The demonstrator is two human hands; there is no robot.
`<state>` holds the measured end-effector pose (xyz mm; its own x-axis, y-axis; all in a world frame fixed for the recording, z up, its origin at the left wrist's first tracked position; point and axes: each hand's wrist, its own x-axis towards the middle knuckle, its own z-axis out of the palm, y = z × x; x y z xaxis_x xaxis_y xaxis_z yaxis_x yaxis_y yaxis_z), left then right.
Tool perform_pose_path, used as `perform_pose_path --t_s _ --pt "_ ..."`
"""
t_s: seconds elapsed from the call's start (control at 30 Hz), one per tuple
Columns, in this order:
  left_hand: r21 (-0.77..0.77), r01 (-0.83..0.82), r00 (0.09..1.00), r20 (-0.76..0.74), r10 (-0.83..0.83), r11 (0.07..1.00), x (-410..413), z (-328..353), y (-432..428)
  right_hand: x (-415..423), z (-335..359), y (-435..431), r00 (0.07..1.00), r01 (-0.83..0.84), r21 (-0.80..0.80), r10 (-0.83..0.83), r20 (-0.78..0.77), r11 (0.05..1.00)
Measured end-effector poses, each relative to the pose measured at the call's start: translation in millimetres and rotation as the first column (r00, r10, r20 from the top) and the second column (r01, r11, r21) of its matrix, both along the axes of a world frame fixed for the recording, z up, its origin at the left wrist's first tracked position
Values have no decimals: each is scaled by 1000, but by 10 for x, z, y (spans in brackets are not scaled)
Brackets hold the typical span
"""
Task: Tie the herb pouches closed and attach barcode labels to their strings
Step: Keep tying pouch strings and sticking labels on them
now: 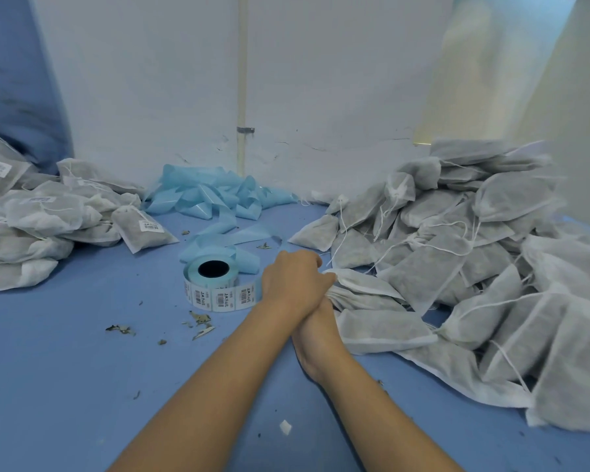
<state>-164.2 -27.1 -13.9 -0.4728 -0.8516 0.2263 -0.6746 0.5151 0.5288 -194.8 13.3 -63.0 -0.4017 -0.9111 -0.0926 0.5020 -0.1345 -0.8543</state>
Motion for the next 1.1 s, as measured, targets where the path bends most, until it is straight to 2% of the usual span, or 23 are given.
perform_pose_path --t_s 0.13,0.27,0.37,0.43,0.5,0.53,0.57,0.63,0.77,0.87,0.97,1.03,1.1 --pt "-4 -35 999 34 36 999 -53 -19 -32 -7 -11 6 996 -64 -1 64 55 998" --pt "18 -81 996 -32 81 997 -60 -28 -36 -20 -37 -7 999 -24 0 24 -49 1000" --pt "120 -93 981 -161 112 988 -33 -41 -96 -9 -25 -4 994 -4 -37 0 -106 999" --pt "257 -43 925 -355 135 965 -4 -13 -144 -12 3 11 999 21 -102 -26 -44 995" --pt "429 72 790 -576 210 901 45 34 -158 -47 31 29 993 76 -115 -65 97 991" --pt "485 120 727 -637 257 866 88 44 -153 -76 35 35 985 105 -113 -88 151 988" --pt "504 127 697 -659 285 854 142 38 -148 -99 38 39 976 130 -115 -107 191 985" --pt "467 43 726 -622 294 883 240 -31 -145 -118 40 30 963 160 -123 -128 235 979" --pt "408 26 756 -606 249 913 398 -198 -38 -81 17 -6 973 220 -89 -212 95 971" --pt "332 -79 827 -505 248 940 470 -347 43 -62 15 -7 971 238 -82 -235 44 968" --pt "236 -140 851 -467 239 962 517 -448 80 -49 10 0 952 282 -61 -288 -107 957" --pt "310 -62 815 -533 228 949 517 -460 93 -28 -4 22 911 336 -58 -340 -233 940" --pt "448 102 713 -656 248 888 517 -463 114 -20 -29 60 849 387 -83 -390 -356 918"
